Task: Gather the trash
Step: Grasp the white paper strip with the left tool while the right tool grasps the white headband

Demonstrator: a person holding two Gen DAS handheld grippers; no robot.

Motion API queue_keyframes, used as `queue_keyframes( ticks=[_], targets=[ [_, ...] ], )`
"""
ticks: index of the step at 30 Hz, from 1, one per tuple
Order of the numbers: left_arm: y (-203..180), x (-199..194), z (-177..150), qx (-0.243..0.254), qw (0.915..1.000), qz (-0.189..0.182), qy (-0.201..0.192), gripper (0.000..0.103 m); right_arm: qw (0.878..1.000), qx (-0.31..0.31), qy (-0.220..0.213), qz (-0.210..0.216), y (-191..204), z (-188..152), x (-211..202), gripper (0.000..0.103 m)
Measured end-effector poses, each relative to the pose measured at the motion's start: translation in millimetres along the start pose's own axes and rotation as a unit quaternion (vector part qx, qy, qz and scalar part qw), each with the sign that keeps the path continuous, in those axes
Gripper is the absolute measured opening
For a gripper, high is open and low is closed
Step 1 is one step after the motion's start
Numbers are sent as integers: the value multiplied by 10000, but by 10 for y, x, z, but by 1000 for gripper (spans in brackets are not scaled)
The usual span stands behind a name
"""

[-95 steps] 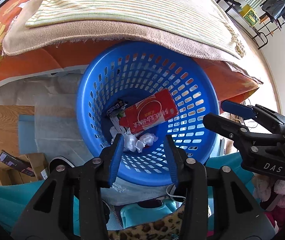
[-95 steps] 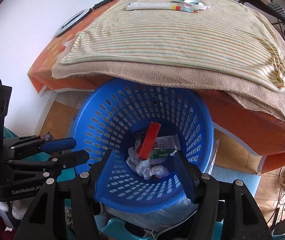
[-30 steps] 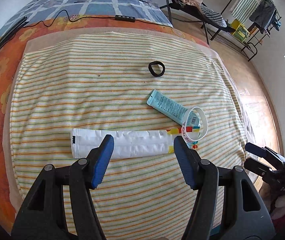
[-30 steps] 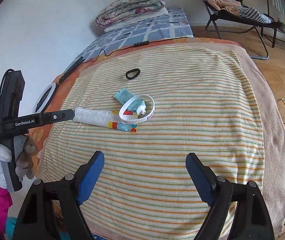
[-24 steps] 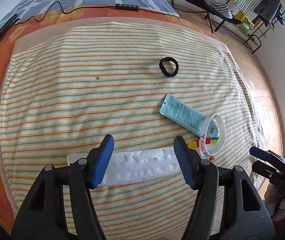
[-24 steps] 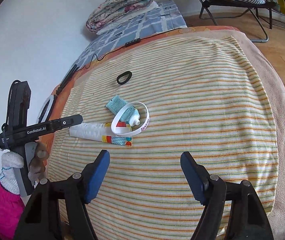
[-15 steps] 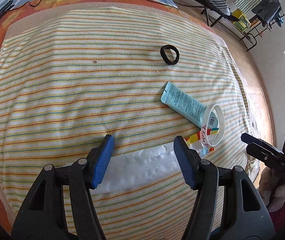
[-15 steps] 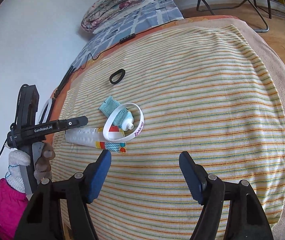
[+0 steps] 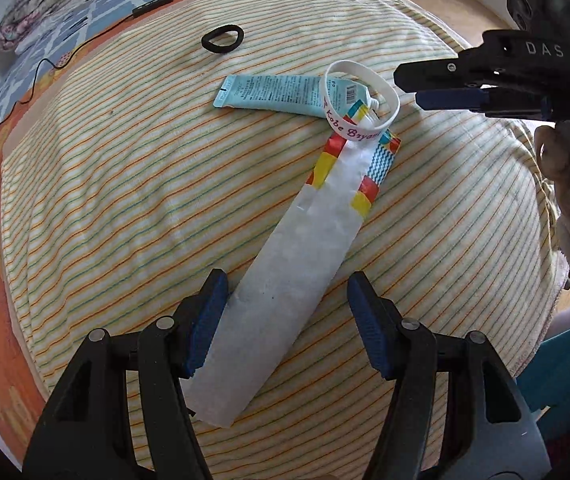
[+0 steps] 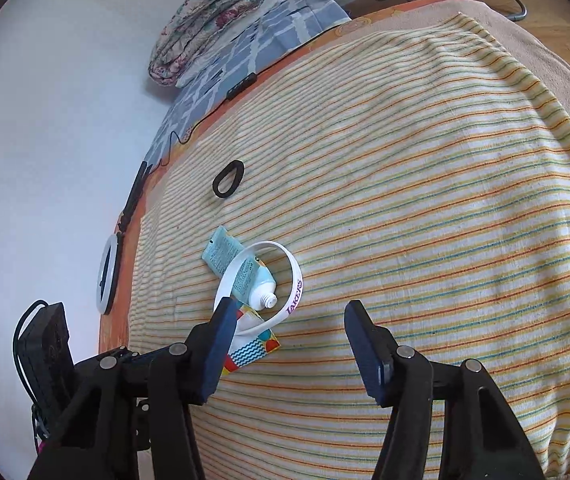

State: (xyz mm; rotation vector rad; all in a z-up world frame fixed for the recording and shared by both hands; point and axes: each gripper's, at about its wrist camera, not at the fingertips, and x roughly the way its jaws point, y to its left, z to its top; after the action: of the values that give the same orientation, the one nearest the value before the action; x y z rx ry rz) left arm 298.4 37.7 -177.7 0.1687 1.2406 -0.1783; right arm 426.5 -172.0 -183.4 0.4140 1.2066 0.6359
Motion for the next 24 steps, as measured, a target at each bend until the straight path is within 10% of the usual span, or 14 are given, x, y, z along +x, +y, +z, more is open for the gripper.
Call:
queue_keyframes(
  ticks=[7, 16, 24],
  targets=[
    [-22, -11, -26, -21, 9999, -28, -124, 63, 10000, 54, -12, -9, -12, 37, 180, 41],
    [-94, -49, -35, -11, 9996, -2, -287, 29, 9996, -141, -74, -247, 4, 75, 239, 6],
    [-159, -185, -206, -265, 9989, -128, -371, 21, 9986, -295, -248, -360, 36, 53, 61, 3]
  ],
)
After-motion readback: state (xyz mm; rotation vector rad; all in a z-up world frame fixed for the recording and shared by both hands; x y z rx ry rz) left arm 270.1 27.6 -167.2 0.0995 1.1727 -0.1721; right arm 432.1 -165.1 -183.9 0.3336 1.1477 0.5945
